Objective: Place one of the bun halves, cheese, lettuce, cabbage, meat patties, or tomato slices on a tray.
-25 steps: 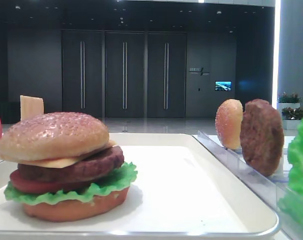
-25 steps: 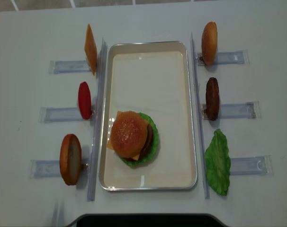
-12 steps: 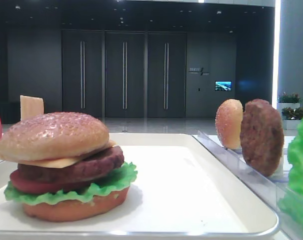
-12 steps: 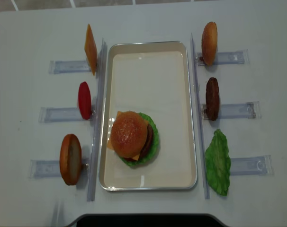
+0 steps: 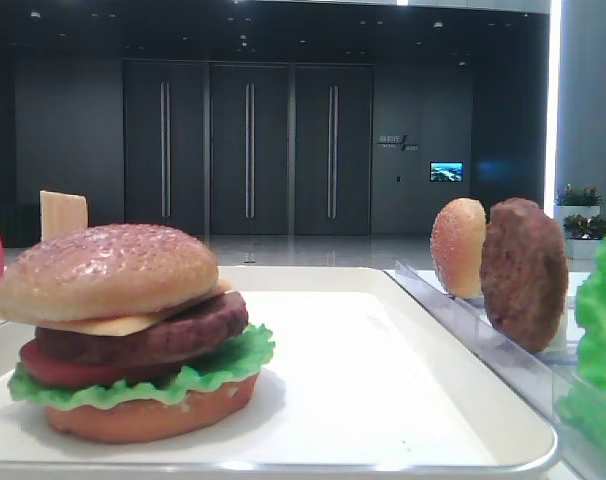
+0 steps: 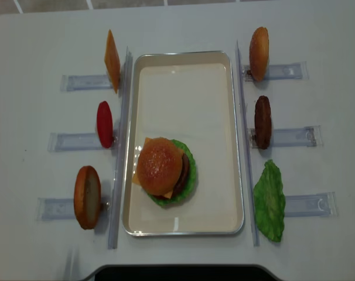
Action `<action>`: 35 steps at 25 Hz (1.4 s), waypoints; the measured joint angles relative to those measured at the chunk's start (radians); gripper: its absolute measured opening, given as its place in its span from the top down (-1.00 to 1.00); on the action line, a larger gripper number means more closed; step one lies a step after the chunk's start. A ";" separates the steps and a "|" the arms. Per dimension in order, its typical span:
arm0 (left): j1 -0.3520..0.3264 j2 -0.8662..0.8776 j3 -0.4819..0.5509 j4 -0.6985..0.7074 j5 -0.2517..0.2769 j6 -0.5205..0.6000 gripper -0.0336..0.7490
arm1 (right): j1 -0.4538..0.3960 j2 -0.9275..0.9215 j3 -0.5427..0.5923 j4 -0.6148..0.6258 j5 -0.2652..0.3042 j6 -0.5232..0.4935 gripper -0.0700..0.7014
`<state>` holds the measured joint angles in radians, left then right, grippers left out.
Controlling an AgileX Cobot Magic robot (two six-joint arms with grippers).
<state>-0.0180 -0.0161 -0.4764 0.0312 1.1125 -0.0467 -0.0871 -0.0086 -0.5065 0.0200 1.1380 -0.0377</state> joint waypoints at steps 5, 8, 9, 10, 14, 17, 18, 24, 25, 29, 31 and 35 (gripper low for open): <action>0.000 0.000 0.000 0.000 0.000 0.000 0.72 | 0.007 0.000 0.000 0.000 -0.001 0.000 0.06; 0.000 0.000 0.000 0.000 0.000 0.000 0.72 | 0.007 0.000 0.000 0.000 -0.001 0.000 0.06; 0.000 0.000 0.000 0.000 0.000 0.000 0.72 | 0.007 0.000 0.000 0.000 -0.001 0.000 0.06; 0.000 0.000 0.000 0.000 0.000 0.000 0.72 | 0.007 0.000 0.000 0.000 -0.001 0.000 0.06; 0.000 0.000 0.000 0.000 0.000 0.000 0.72 | 0.007 0.000 0.000 0.000 -0.001 0.000 0.06; 0.000 0.000 0.000 0.000 0.000 0.000 0.72 | 0.007 0.000 0.000 0.000 -0.001 0.000 0.06; 0.000 0.000 0.000 0.000 0.000 0.000 0.72 | 0.007 0.000 0.000 0.000 -0.001 0.000 0.06; 0.000 0.000 0.000 0.000 0.000 0.000 0.72 | 0.007 0.000 0.000 0.000 -0.001 0.000 0.06; 0.000 0.000 0.000 0.000 0.000 0.000 0.72 | 0.007 0.000 0.000 0.000 -0.001 0.000 0.06; 0.000 0.000 0.000 0.000 0.000 0.000 0.72 | 0.007 0.000 0.000 0.000 -0.001 0.000 0.06; 0.000 0.000 0.000 0.000 0.000 0.000 0.72 | 0.007 0.000 0.000 0.000 -0.001 0.000 0.06; 0.000 0.000 0.000 0.000 0.000 0.000 0.72 | 0.007 0.000 0.000 0.000 -0.001 0.000 0.07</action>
<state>-0.0180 -0.0161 -0.4764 0.0312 1.1125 -0.0467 -0.0799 -0.0086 -0.5065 0.0200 1.1372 -0.0377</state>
